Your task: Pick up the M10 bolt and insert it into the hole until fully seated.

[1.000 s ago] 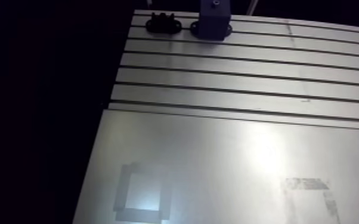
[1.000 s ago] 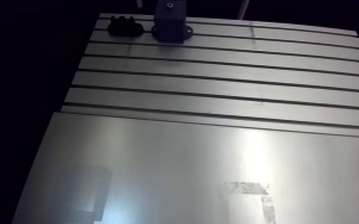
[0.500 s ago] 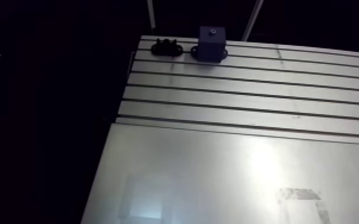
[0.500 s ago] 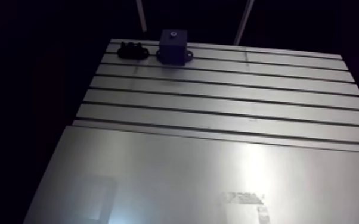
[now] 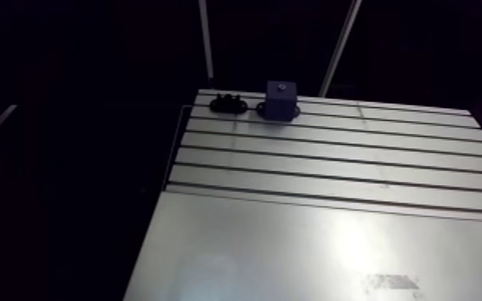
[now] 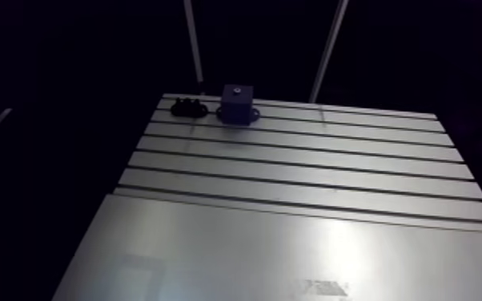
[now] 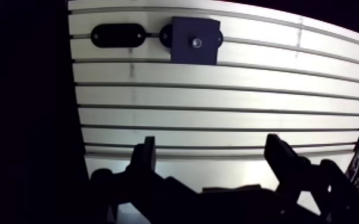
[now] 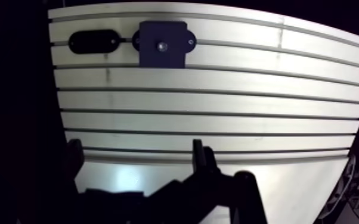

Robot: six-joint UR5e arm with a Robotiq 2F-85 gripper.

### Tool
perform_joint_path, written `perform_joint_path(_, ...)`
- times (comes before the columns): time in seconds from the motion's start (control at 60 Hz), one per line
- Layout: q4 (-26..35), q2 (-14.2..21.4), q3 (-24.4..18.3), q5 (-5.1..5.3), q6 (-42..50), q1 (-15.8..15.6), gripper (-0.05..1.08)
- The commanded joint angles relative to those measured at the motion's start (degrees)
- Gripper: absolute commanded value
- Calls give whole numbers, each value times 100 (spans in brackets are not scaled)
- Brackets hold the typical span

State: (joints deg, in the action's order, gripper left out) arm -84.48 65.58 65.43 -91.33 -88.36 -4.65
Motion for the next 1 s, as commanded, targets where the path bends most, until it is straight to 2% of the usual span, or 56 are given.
perform_joint_path(0.017,86,1004,518,20,-36,-19,0)
perform_joint_path(0.167,111,1020,527,48,-36,-27,0)
perform_joint_path(0.233,95,1136,634,58,-27,-36,0)
perform_joint_path(0.517,11,1327,956,23,-18,-36,0)
perform_joint_path(1.0,-187,1322,817,31,-45,-36,0)
